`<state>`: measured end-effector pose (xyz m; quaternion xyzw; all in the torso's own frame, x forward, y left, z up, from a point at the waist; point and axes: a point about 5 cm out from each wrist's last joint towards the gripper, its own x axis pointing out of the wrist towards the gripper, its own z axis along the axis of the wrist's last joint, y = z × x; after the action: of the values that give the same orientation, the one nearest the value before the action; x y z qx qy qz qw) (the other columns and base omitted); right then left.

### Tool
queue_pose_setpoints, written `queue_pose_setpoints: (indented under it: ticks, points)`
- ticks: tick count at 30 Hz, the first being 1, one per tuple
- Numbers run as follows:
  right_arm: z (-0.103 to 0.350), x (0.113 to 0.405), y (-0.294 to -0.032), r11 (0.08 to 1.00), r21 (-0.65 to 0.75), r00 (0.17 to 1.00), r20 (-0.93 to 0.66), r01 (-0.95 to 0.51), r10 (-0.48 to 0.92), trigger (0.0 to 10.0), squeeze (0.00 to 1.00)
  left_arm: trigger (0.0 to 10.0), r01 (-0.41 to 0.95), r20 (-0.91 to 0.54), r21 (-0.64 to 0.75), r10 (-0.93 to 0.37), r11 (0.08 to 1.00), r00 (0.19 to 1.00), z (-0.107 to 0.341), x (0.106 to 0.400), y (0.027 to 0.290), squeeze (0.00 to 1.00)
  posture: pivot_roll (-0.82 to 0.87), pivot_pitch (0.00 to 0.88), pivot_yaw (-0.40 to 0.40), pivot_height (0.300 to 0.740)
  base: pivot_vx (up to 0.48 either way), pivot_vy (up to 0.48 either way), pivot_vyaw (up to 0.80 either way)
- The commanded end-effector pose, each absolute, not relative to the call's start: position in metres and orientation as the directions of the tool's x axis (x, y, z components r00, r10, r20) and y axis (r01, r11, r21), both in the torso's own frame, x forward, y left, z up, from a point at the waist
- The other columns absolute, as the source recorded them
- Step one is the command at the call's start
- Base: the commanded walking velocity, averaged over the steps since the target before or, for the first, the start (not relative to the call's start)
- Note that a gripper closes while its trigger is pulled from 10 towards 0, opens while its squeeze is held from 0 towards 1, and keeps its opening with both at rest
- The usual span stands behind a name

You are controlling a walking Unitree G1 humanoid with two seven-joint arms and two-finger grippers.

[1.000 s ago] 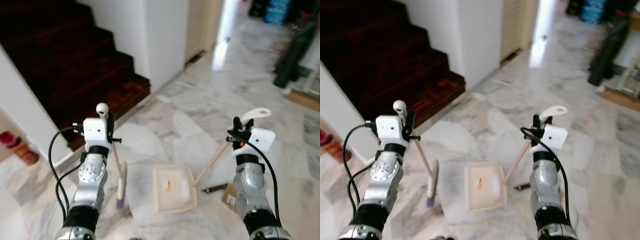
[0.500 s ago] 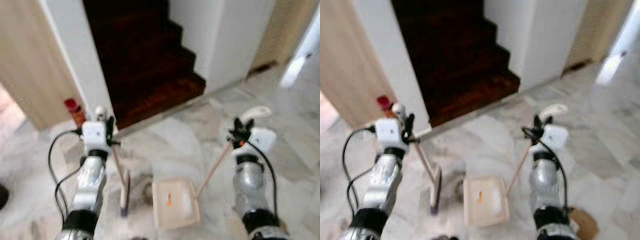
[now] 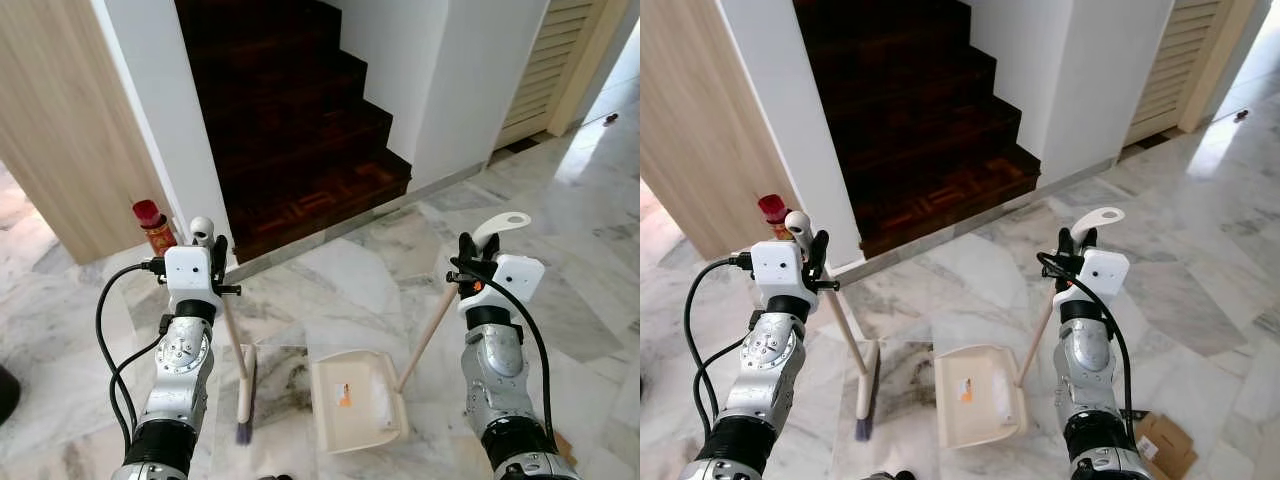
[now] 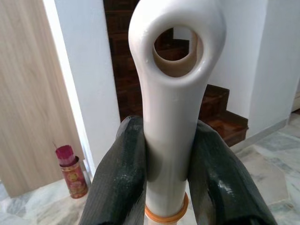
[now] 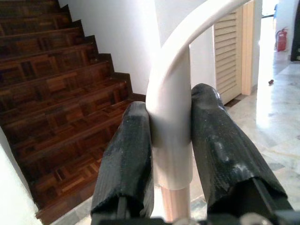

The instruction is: Sweep floor

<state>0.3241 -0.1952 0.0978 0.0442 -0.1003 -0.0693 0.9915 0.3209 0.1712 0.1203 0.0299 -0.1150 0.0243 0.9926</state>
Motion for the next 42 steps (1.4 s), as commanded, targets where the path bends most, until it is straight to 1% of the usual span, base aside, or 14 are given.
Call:
queue_pose_setpoints:
  ticks: [1,3,11,28,42]
  points:
    - [0.1118,0.3294,-0.1912,0.986,0.127,0.959,0.246,0.110,-0.139,10.0,0.00,10.0,-0.063,0.270,0.052,0.047,0.997,0.962,0.1311,0.3222,0.1729,0.00,0.03,0.013,0.031,0.740,0.000,0.000,0.00]
    - [0.1119,0.3295,-0.1897,0.986,0.132,0.960,0.246,0.105,-0.135,10.0,0.00,10.0,-0.063,0.268,0.049,0.047,0.997,0.962,0.1310,0.3222,0.1729,0.00,0.03,0.013,0.031,0.740,0.000,0.000,0.00]
    - [0.1101,0.3283,-0.1899,0.984,0.138,0.961,0.239,0.109,-0.140,10.0,0.00,10.0,-0.065,0.262,0.043,0.052,0.997,0.964,0.1309,0.3222,0.1727,0.00,0.03,0.030,0.035,0.740,0.000,0.253,0.00]
    - [0.1094,0.3286,-0.1881,0.984,0.143,0.962,0.234,0.105,-0.137,10.0,0.00,10.0,-0.065,0.258,0.034,0.054,0.997,0.965,0.1313,0.3233,0.1730,0.00,0.04,0.027,0.036,0.740,0.000,0.258,0.00]
    - [0.1095,0.3290,-0.1874,0.984,0.145,0.964,0.232,0.100,-0.131,10.0,0.00,10.0,-0.065,0.261,0.031,0.055,0.997,0.964,0.1320,0.3232,0.1729,0.00,0.04,0.029,0.033,0.740,0.000,0.328,0.00]
